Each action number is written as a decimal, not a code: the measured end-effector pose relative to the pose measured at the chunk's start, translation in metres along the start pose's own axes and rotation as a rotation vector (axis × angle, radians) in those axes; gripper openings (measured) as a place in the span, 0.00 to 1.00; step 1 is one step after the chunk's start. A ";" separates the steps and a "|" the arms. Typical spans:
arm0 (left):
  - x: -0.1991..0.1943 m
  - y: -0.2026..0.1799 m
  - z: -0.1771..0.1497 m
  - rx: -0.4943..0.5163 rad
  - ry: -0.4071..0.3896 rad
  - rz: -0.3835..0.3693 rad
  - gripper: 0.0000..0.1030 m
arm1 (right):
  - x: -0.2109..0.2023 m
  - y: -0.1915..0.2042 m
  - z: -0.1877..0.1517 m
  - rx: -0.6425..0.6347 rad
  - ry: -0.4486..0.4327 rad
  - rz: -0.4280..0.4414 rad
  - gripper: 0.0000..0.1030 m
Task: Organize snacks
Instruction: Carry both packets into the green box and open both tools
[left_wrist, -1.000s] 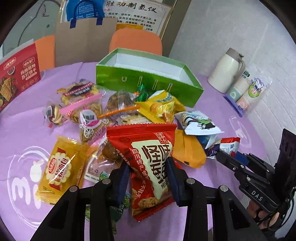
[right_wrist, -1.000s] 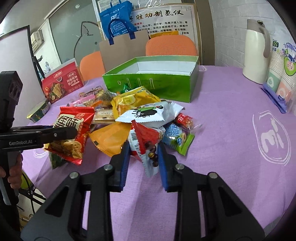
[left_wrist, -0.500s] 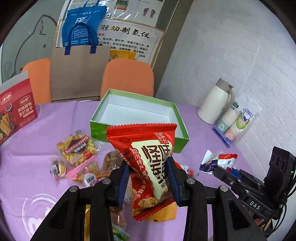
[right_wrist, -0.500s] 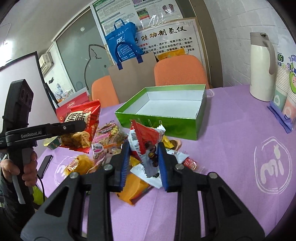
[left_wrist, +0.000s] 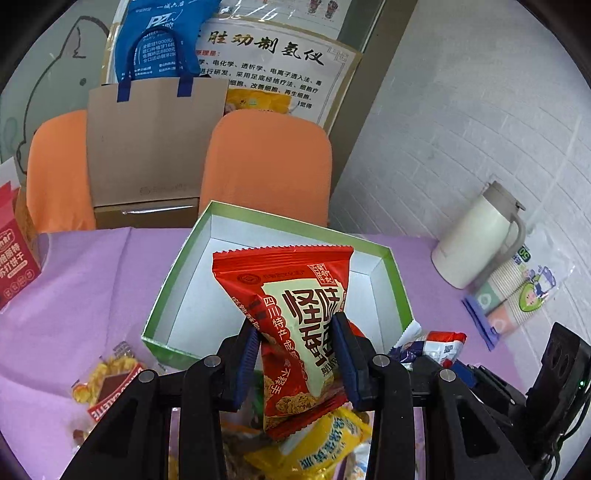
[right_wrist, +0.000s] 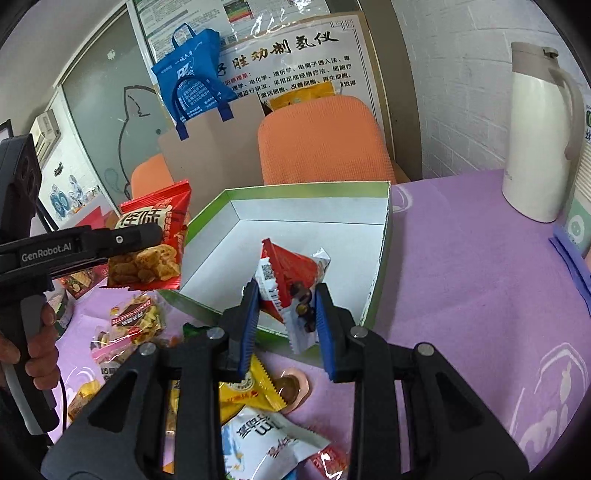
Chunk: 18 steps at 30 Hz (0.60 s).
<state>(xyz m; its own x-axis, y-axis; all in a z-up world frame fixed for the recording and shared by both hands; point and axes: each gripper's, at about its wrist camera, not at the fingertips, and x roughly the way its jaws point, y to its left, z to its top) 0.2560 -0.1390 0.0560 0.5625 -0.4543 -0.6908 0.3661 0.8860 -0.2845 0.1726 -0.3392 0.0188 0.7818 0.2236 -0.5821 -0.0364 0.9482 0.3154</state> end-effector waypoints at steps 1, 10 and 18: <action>0.010 0.003 0.002 -0.006 0.011 0.008 0.38 | 0.008 -0.003 0.001 0.006 0.013 -0.003 0.31; 0.045 0.016 -0.002 -0.018 0.043 0.066 0.90 | 0.038 -0.005 -0.002 -0.039 0.040 -0.029 0.57; 0.022 0.014 -0.007 -0.012 0.034 0.096 0.94 | 0.022 0.015 -0.010 -0.128 0.019 -0.049 0.85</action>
<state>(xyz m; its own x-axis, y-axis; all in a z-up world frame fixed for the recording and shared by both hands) 0.2690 -0.1357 0.0320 0.5691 -0.3636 -0.7375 0.3022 0.9266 -0.2236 0.1830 -0.3176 0.0039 0.7730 0.1790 -0.6086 -0.0780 0.9789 0.1888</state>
